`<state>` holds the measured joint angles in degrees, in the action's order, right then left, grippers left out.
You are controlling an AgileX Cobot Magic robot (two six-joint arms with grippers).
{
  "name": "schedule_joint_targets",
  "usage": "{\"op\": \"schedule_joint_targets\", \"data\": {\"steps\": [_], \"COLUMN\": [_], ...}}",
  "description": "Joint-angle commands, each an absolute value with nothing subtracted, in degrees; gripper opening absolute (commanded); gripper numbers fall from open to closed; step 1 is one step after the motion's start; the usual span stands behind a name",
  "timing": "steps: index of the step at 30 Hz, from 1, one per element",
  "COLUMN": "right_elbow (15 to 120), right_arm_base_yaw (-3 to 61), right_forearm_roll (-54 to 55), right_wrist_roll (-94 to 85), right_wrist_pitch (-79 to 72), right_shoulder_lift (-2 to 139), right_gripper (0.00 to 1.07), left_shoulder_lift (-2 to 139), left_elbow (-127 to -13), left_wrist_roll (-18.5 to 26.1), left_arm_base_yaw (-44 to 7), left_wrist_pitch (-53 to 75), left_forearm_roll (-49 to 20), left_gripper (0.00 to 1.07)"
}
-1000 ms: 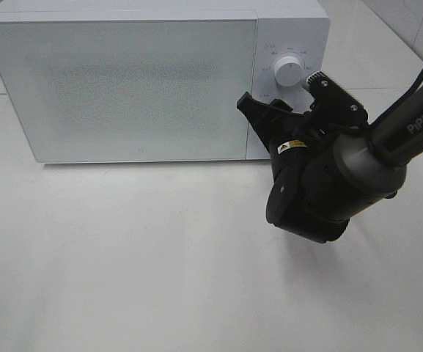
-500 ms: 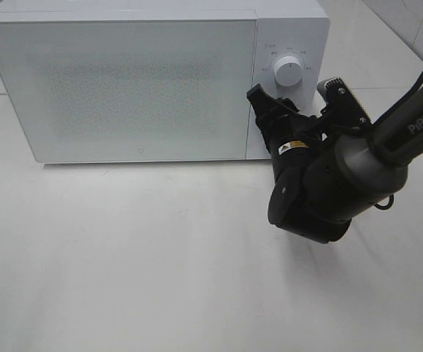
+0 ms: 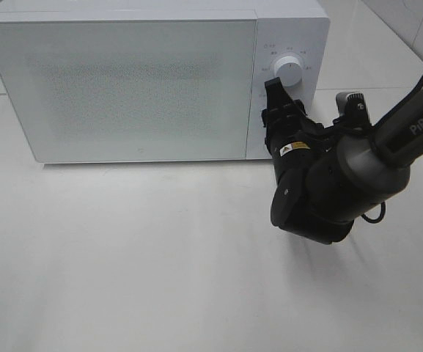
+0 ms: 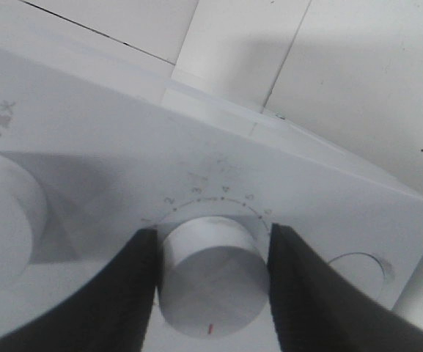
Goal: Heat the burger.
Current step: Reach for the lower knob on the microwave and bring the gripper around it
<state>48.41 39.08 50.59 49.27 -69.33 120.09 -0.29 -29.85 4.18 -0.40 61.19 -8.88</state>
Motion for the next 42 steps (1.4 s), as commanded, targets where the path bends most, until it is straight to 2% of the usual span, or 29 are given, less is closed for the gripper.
{"op": "schedule_joint_targets", "data": {"steps": [1, 20, 42], "right_elbow": [50.3, 50.3, 50.1], "right_arm_base_yaw": [39.7, 39.7, 39.7], "right_forearm_roll": [38.6, 38.2, 38.8], "right_wrist_roll": [52.3, 69.9, 73.1], "right_wrist_pitch": [-72.7, -76.3, -78.7], "right_shoulder_lift": [119.3, 119.3, 119.3], "right_gripper": [0.18, 0.18, 0.2], "left_shoulder_lift": [-1.3, -1.3, -1.3], "left_elbow": [-29.9, -29.9, -29.9], "left_wrist_roll": [3.8, 3.8, 3.8], "left_arm_base_yaw": [-0.3, -0.3, -0.3], "left_wrist_pitch": [60.6, 60.6, 60.6], "left_forearm_roll": [-9.3, -9.3, -9.3], "left_gripper": [1.0, 1.0, 1.0]}}
